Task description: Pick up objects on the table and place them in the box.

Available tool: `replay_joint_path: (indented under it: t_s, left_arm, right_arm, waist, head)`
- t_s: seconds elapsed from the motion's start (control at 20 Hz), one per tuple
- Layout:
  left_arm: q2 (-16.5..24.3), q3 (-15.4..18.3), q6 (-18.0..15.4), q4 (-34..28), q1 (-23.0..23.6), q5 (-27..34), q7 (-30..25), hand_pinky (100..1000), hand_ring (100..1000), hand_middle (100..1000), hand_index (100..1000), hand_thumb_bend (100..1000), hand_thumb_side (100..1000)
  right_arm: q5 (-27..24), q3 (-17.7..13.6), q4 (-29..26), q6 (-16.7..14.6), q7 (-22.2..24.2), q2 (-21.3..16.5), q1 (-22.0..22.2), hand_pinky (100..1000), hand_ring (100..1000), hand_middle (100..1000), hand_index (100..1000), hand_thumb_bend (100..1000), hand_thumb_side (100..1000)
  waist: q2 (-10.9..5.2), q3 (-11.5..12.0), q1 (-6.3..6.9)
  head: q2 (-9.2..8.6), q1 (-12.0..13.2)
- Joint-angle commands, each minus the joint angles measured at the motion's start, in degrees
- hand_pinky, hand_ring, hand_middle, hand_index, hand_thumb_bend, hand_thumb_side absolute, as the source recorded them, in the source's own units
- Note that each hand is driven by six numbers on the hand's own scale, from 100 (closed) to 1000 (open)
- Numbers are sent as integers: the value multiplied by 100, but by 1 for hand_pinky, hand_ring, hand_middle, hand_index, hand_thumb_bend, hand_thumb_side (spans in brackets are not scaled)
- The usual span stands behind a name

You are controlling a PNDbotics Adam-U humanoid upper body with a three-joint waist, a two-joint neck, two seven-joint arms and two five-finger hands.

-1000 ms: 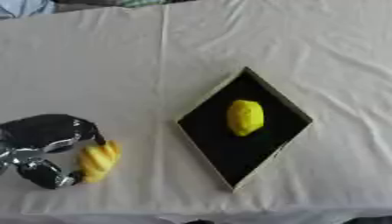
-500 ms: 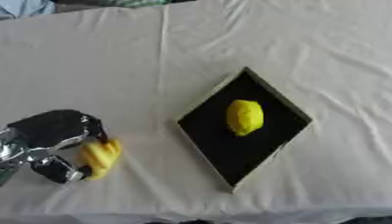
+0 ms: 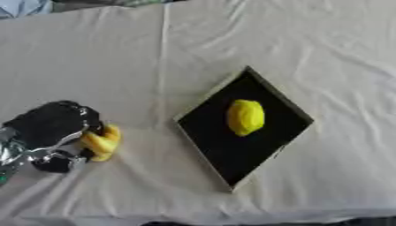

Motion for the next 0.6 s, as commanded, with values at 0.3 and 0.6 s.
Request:
replay_joint_path:
  t_s: [0.3,0.6]
  left_arm:
    - [85,271,83,-320,-315,730,-59,719,583,470,601,100,100]
    - [-322,573,106,-321,-1095,1206,134,720,578,480,605,100,100]
  right_arm:
    - [-32,-78,-86,8,-81,-98,-16,925,814,692,840,100,583]
    - [-29,-66,-86,-27,-120,-137,-59,923,814,693,840,100,582]
  waist:
    - [-161,60,-39]
    - [-225,96,-70]
  head:
    - [27,-99]
    - [27,-188]
